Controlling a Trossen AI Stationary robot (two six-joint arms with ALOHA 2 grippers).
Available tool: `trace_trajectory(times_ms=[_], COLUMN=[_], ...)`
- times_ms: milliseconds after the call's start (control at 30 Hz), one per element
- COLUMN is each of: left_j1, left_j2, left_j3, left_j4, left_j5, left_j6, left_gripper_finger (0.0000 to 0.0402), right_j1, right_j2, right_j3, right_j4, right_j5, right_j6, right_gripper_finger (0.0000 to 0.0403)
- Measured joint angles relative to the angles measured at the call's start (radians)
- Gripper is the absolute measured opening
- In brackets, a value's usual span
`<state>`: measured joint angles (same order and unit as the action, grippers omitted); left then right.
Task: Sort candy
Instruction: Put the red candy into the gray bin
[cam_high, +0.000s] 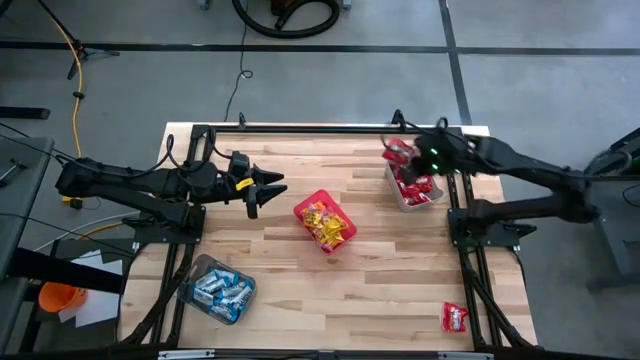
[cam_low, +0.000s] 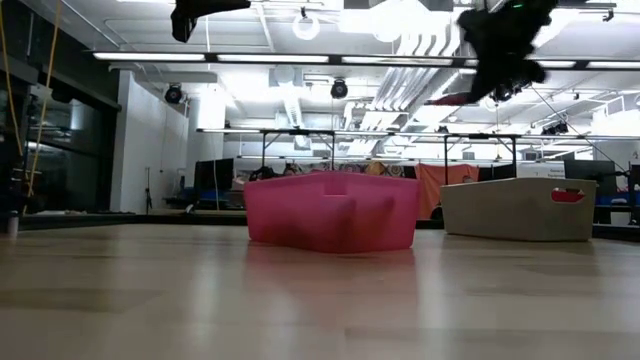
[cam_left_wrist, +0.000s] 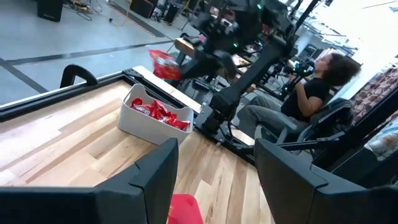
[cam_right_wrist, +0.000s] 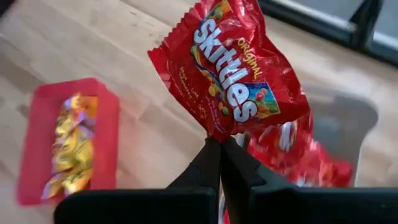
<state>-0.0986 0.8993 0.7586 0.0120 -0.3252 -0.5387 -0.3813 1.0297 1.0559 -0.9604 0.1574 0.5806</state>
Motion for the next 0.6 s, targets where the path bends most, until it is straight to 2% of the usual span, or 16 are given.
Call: trace_trajectory(times_ms=[133,300,500,600], left_j1=[0.0,0.017,0.064,0.079], left_j2=[0.0,0.0,0.0,0.0], left_j3=[0.0,0.0,0.0,0.0], left_j4=[0.0,0.001,0.001,0.002], left_j5=[0.0,-0.001,-0.001,-0.001], left_j6=[0.028,0.045,0.046,0.043], left_gripper_finger=[0.02,0.02,0.02,0.02], right_j1=[0.06,0.108,0.176,0.209], right_j2=[-0.167,-0.294,-0.302,-0.253], right_j3=[-0.098,-0.122,-0.122,-0.122], right_j4=[0.0,0.0,-0.015,-0.123], right_j5=[0.001,0.017,0.033,0.058], right_j6=[0.126,0.233,0.305,0.385], right_gripper_finger=[0.0,0.0,0.0,0.0])
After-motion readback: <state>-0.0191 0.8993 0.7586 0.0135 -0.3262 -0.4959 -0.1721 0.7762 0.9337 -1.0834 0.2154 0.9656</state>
